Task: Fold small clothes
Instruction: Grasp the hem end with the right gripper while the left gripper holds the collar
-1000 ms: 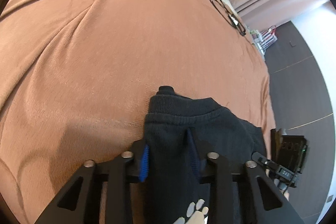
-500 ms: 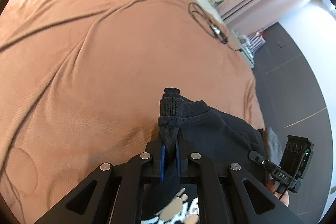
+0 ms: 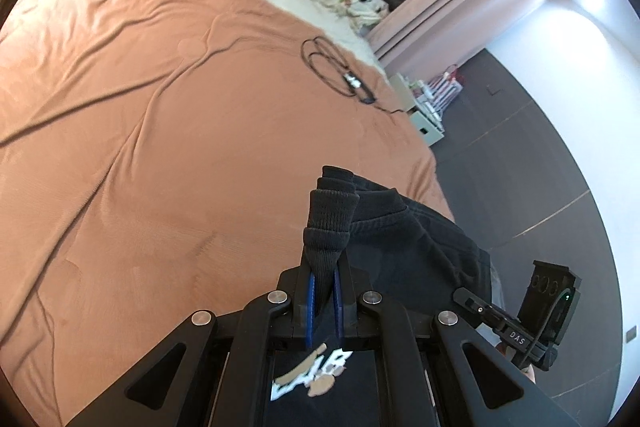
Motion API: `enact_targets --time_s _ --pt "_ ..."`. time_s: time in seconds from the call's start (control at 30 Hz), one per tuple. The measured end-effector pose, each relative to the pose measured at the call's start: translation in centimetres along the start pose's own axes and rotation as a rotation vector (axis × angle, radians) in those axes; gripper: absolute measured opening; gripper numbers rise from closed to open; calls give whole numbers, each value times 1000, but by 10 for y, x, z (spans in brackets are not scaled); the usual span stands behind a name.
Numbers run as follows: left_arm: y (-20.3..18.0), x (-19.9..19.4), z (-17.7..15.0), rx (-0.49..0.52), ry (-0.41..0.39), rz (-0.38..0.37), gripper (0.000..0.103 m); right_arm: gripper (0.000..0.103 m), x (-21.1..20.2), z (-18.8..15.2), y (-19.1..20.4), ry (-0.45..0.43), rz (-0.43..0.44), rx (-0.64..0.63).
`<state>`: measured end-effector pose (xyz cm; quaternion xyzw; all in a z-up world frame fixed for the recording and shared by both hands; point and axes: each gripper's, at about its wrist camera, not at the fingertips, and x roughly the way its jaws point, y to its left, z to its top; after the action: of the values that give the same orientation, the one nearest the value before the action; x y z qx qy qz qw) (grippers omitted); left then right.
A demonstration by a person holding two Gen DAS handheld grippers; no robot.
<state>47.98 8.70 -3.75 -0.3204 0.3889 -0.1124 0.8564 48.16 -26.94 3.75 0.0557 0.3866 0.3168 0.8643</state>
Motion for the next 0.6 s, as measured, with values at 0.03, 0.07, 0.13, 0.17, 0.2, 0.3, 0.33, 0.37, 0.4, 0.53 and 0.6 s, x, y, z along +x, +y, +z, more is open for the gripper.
enact_targets --time_s 0.03,0.07,0.13,0.17,0.2,0.3,0.33,0.37,0.4,0.53,0.6 --pt "-3 -5 -1 4 -5 -4 7 11 -7 -3 3 -9 0 -1" --pt "-6 -10 -3 8 -10 -8 7 11 -14 -8 2 -15 0 -4" --pt "-14 -23 -8 15 -24 -18 7 11 -28 -15 8 -32 -4 -12" --pt "-18 -29 -10 18 -32 -23 7 11 -36 -18 11 -41 -5 -16" --pt "-21 -35 -11 21 -39 -26 7 11 -43 -22 15 -50 -6 -20" --pt "-31 -55 -21 27 -66 -45 7 11 -67 -33 20 -73 -7 -31" --pt "-34 -59 -23 30 -72 -51 7 11 -74 -37 24 -80 -11 -35" --pt "-38 -65 -25 35 -81 -57 7 11 -79 -40 27 -85 -15 -39" --pt "-41 -71 -28 39 -88 -62 7 11 -85 -43 29 -92 -18 -44" --pt "-58 -94 -38 57 -117 -80 7 11 -113 -57 41 -119 -20 -62" --pt "-67 -106 -43 69 -131 -88 6 10 -128 -65 47 -139 -18 -74"
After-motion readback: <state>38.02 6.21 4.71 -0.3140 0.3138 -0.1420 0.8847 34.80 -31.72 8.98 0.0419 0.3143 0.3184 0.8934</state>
